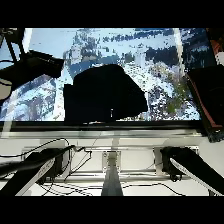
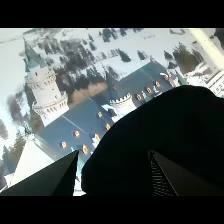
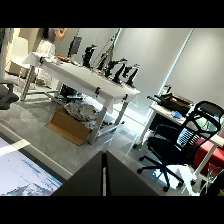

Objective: Fold the clothes and pants, and hang the long-sleeved shirts on hangers.

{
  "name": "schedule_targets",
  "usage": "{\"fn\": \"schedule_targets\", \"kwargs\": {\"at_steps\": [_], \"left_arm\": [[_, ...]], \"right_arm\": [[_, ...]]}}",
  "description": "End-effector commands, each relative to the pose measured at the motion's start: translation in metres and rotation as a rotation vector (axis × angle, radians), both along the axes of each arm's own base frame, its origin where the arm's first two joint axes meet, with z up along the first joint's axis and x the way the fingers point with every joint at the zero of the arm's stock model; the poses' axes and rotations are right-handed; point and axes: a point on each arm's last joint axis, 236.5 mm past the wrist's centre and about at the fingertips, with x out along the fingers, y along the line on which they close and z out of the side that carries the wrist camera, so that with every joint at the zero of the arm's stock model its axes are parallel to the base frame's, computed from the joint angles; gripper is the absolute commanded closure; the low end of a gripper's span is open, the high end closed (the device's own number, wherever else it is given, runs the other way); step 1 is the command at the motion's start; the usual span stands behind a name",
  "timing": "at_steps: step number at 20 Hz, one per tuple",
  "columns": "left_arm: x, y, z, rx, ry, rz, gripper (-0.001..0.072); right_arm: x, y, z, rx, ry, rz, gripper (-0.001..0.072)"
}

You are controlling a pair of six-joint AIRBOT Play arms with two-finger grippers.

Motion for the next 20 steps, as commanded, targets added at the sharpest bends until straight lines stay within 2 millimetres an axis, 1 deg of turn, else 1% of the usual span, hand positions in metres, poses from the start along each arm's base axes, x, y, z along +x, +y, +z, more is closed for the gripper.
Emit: {"fn": "schedule_targets", "kwargs": {"at_steps": [1,11,12,13,14,16,17,20], "left_arm": [[0.0,0.0,0.0,0.0,-0.001,0.0,0.0236],[0.0,0.0,0.001,0.0,-0.002,0.0,0.0236],[0.0,0.0,0.001,0.0,-0.002,0.0,0.0236],[0.001,0.0,0.002,-0.002,-0.01,0.003,0.0236],[0.005,0.001,0.008,-0.009,-0.038,0.012,0.0236],[0.017,0.003,0.026,-0.038,-0.123,0.037,0.0236],[0.019,0.003,0.031,-0.046,-0.143,0.041,0.0235],[0.02,0.003,0.031,-0.046,-0.144,0.042,0.0236]], "right_arm": [[0.0,0.0,0.0,0.0,0.0,0.0,0.0678],[0.0,0.0,0.0,0.0,0.0,0.0,0.0679],[0.0,0.0,0.002,0.004,-0.009,0.0,0.0679],[0.0,0.0,0.01,0.021,-0.038,-0.001,0.0678],[0.0,-0.001,0.019,0.042,-0.073,-0.001,0.0678],[-0.004,0.003,0.037,0.096,-0.134,0.025,0.0679],[-0.005,0.002,0.043,0.11,-0.156,0.027,0.0679],[-0.009,0.003,0.049,0.136,-0.176,0.044,0.0679]]}}
